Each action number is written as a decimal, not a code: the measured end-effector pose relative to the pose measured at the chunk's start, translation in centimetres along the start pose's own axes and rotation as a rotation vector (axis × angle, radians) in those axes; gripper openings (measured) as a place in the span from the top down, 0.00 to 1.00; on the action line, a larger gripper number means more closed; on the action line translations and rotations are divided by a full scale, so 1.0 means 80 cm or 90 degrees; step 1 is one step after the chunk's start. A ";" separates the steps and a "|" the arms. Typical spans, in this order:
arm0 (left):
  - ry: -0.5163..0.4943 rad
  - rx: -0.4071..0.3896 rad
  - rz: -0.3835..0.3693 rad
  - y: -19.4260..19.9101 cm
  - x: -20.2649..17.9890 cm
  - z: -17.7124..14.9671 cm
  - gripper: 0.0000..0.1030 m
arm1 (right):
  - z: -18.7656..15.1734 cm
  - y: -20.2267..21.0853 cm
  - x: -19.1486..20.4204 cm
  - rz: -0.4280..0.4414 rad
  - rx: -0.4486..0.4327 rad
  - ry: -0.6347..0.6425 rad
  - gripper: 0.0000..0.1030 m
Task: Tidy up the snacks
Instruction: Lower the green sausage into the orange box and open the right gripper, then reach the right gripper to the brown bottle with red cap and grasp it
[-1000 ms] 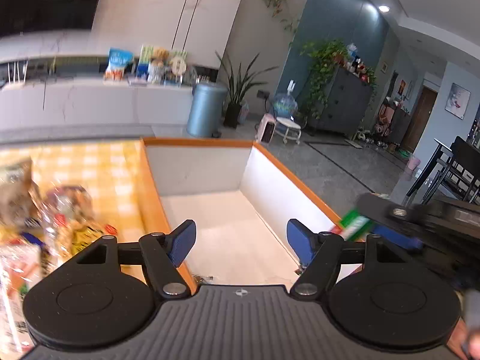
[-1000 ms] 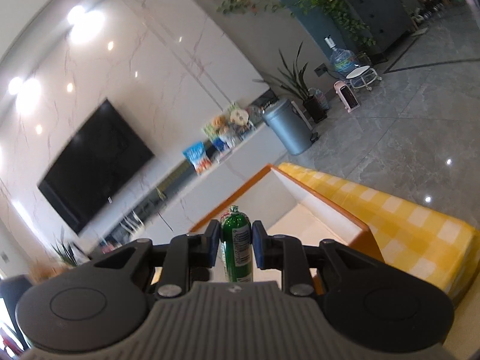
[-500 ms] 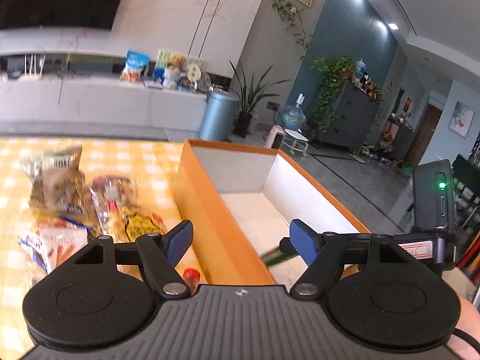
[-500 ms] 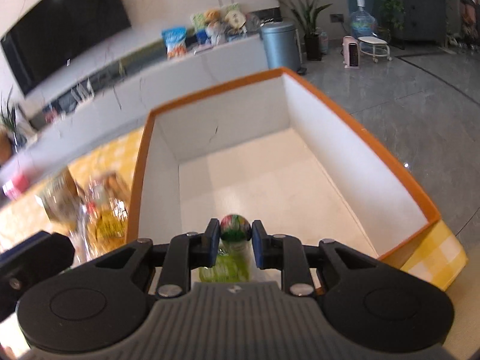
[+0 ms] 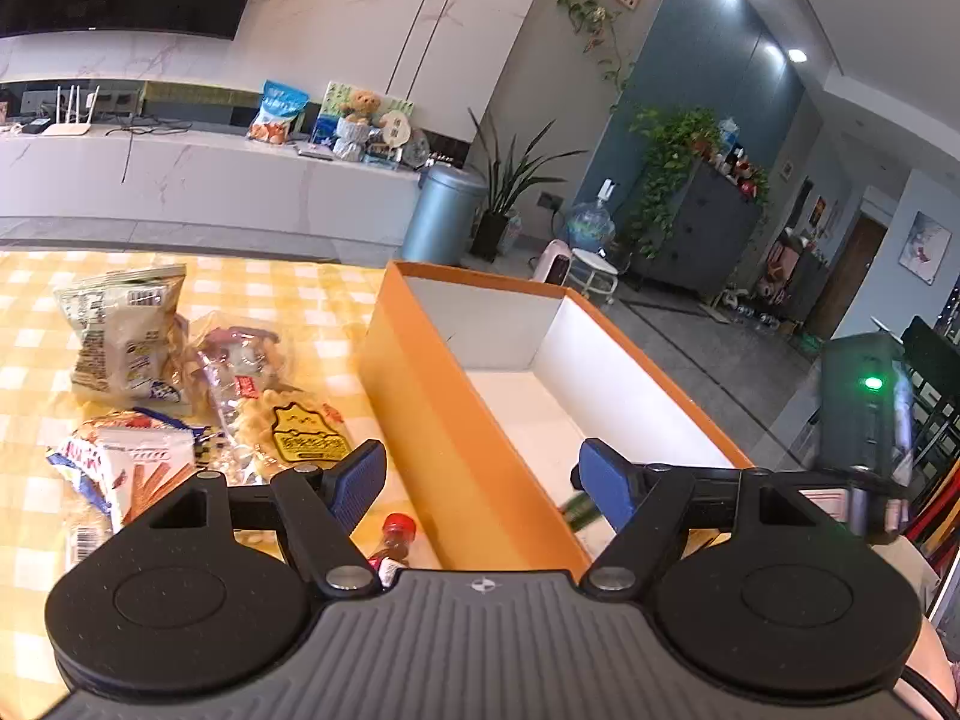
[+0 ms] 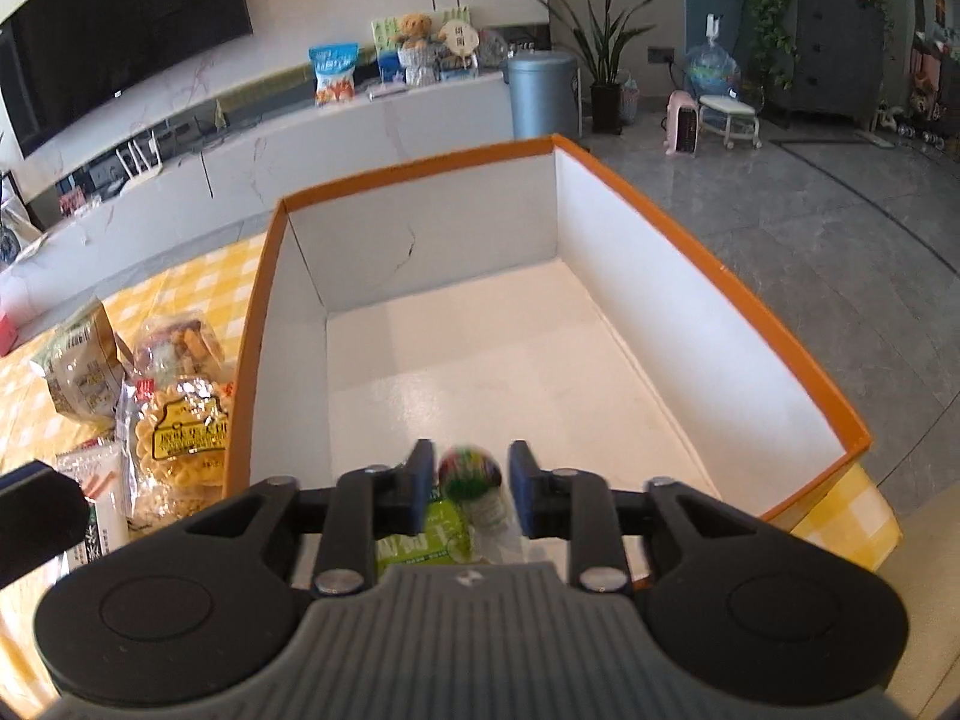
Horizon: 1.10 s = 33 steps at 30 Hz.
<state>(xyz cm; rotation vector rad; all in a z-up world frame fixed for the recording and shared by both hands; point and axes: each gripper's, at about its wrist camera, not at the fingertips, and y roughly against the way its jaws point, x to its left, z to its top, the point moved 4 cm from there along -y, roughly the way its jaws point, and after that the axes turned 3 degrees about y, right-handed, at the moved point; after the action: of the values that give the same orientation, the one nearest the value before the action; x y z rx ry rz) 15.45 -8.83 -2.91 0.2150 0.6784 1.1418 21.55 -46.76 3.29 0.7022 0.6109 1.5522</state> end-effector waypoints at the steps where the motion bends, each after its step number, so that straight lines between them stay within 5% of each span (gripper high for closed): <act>1: 0.001 -0.001 0.002 0.002 0.002 0.000 0.16 | 0.000 0.004 -0.001 0.003 -0.011 -0.002 0.52; 3: 0.002 -0.005 0.007 0.006 0.005 0.002 0.16 | 0.001 0.010 -0.004 -0.008 -0.037 -0.021 0.24; 5: 0.004 -0.011 0.011 0.012 0.008 0.005 0.16 | 0.000 0.021 -0.017 -0.032 -0.066 -0.074 0.26; 9: 0.007 -0.029 0.015 0.025 0.012 0.013 0.16 | -0.007 0.053 -0.037 0.049 -0.156 -0.175 0.18; 16: 0.010 -0.049 0.042 0.060 0.023 0.031 0.16 | -0.006 0.072 -0.029 0.073 -0.177 -0.214 0.15; 26: 0.039 -0.014 0.116 0.113 0.063 0.028 0.14 | 0.023 0.127 0.075 0.121 -0.223 -0.155 0.11; 33: 0.078 0.027 0.186 0.122 0.124 -0.007 0.14 | -0.018 0.110 0.148 0.128 -0.146 -0.079 0.10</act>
<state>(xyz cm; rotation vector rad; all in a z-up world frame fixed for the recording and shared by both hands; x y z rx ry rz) 10.08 3.98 -2.38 0.2880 0.7977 1.4295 13.97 -35.78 9.76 0.6936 0.2698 1.7167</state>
